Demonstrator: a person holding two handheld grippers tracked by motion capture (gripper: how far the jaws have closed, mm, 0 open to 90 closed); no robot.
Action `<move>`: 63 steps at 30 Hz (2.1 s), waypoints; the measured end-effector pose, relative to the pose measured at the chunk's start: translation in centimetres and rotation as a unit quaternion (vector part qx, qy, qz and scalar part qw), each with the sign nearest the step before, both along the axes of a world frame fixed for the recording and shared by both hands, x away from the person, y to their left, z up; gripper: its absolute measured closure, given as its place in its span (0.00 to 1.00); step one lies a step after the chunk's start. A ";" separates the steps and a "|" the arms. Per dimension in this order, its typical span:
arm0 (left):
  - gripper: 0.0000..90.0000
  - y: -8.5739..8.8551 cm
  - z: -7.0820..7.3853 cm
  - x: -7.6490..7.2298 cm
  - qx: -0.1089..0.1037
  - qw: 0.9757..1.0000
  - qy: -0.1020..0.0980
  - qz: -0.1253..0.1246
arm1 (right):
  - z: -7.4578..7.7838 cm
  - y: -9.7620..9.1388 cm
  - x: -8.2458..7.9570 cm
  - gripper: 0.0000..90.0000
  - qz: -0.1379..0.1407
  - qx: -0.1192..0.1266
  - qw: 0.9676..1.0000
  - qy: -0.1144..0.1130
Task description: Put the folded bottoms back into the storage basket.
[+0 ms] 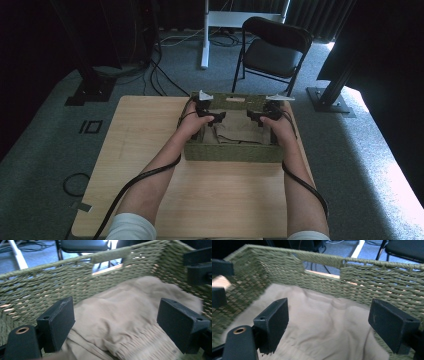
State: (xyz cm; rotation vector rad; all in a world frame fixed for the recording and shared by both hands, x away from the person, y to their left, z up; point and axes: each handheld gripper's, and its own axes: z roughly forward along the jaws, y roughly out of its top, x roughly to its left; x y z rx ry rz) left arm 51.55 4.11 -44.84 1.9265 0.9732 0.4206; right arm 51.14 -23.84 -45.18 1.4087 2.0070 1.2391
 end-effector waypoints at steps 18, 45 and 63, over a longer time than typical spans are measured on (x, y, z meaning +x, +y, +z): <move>0.18 1.3 2.8 -3.0 -0.013 0.999 -0.004 -0.041 | 2.4 0.9 -3.0 0.16 0.033 0.020 0.998 -0.042; 0.18 4.0 4.7 -9.1 -0.019 0.997 -0.023 -0.073 | 3.8 0.8 -9.2 0.13 0.087 -0.007 0.992 -0.086; 0.18 4.0 3.6 -14.3 -0.012 0.992 -0.039 -0.118 | 2.2 0.7 -13.7 0.13 0.121 -0.017 0.988 -0.097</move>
